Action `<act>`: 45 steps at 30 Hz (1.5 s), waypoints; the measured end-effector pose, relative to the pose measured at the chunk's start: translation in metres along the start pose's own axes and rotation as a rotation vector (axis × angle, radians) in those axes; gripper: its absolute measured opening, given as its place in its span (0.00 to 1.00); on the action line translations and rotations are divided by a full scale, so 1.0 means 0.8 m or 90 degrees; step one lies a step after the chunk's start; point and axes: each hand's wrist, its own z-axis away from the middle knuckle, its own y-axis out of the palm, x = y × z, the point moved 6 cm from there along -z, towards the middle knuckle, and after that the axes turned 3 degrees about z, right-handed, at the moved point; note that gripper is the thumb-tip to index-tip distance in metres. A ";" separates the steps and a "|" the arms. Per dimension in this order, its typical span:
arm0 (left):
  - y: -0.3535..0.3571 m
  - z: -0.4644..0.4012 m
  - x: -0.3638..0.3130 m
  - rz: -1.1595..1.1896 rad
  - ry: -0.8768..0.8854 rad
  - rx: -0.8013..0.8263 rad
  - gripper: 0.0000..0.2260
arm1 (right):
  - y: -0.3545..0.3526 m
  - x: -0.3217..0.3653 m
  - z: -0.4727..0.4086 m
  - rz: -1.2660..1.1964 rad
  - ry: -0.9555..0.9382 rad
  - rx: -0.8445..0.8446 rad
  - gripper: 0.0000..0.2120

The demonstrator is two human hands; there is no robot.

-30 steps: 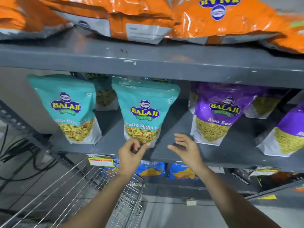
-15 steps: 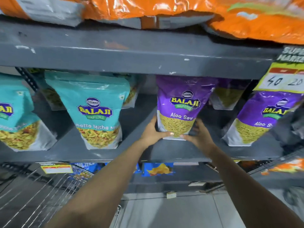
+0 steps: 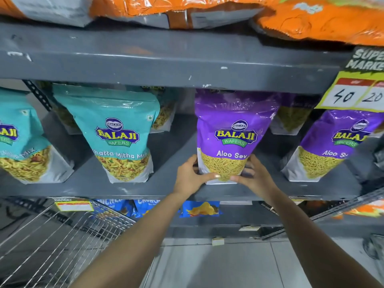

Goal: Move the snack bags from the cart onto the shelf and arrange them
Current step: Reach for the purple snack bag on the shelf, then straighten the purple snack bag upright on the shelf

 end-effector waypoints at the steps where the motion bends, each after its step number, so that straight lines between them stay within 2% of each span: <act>1: 0.000 -0.001 -0.005 0.016 -0.014 0.026 0.26 | -0.001 0.006 0.000 -0.002 -0.004 0.007 0.33; 3: -0.001 -0.005 -0.029 0.106 -0.004 0.079 0.26 | -0.012 0.027 -0.002 -0.090 -0.013 -0.002 0.32; 5: -0.017 -0.015 -0.077 0.205 0.067 0.043 0.24 | -0.036 0.061 -0.005 -0.287 -0.021 -0.027 0.28; 7: -0.033 -0.029 -0.127 0.301 0.108 0.013 0.19 | -0.058 0.103 -0.012 -0.457 -0.054 -0.015 0.19; 9: -0.038 -0.045 -0.169 0.335 0.129 0.025 0.12 | -0.075 0.143 -0.020 -0.537 -0.092 -0.022 0.08; 11: -0.041 -0.057 -0.192 0.320 0.127 0.019 0.07 | -0.081 0.168 -0.029 -0.560 -0.103 -0.050 0.09; 16: -0.040 -0.060 -0.197 0.338 0.132 0.003 0.06 | -0.082 0.169 -0.040 -0.569 -0.094 -0.077 0.08; 18: -0.037 -0.056 -0.178 0.323 0.124 0.030 0.11 | -0.080 0.145 -0.039 -0.533 -0.096 -0.076 0.05; 22: -0.023 -0.038 -0.094 0.138 0.007 0.147 0.35 | -0.043 0.074 -0.029 -0.265 -0.042 0.042 0.24; 24: -0.011 -0.025 -0.051 0.053 -0.043 0.193 0.38 | -0.018 0.036 -0.023 -0.103 0.018 0.114 0.33; 26: -0.001 -0.017 -0.023 0.022 -0.061 0.190 0.38 | -0.001 0.012 -0.023 -0.018 0.033 0.144 0.38; 30: 0.003 -0.020 -0.002 -0.002 -0.052 0.111 0.33 | 0.002 -0.006 -0.031 -0.013 0.049 0.121 0.40; 33: 0.001 -0.020 0.002 -0.016 -0.045 0.102 0.29 | 0.001 -0.010 -0.032 -0.008 0.050 0.125 0.41; 35: 0.001 -0.019 0.002 -0.017 -0.038 0.105 0.31 | 0.003 -0.005 -0.026 -0.019 0.044 0.132 0.41; 37: -0.001 -0.012 0.000 -0.006 -0.034 0.107 0.37 | 0.000 0.006 -0.015 -0.037 0.028 0.108 0.42; 39: -0.018 0.003 0.000 -0.012 -0.035 0.059 0.40 | -0.013 0.015 0.005 -0.083 0.032 -0.003 0.42; 40: -0.034 0.014 0.000 -0.032 -0.027 0.019 0.37 | -0.019 0.019 0.019 -0.114 0.034 -0.075 0.39; 42: -0.073 0.041 0.005 -0.067 -0.010 -0.055 0.24 | -0.018 0.031 0.051 -0.162 0.016 -0.170 0.27; 44: -0.122 0.073 0.013 -0.077 -0.003 -0.120 0.10 | 0.016 0.045 0.073 -0.189 0.007 -0.154 0.15; 45: -0.150 0.089 0.016 -0.087 0.002 -0.157 0.08 | 0.046 0.051 0.077 -0.199 0.012 -0.119 0.12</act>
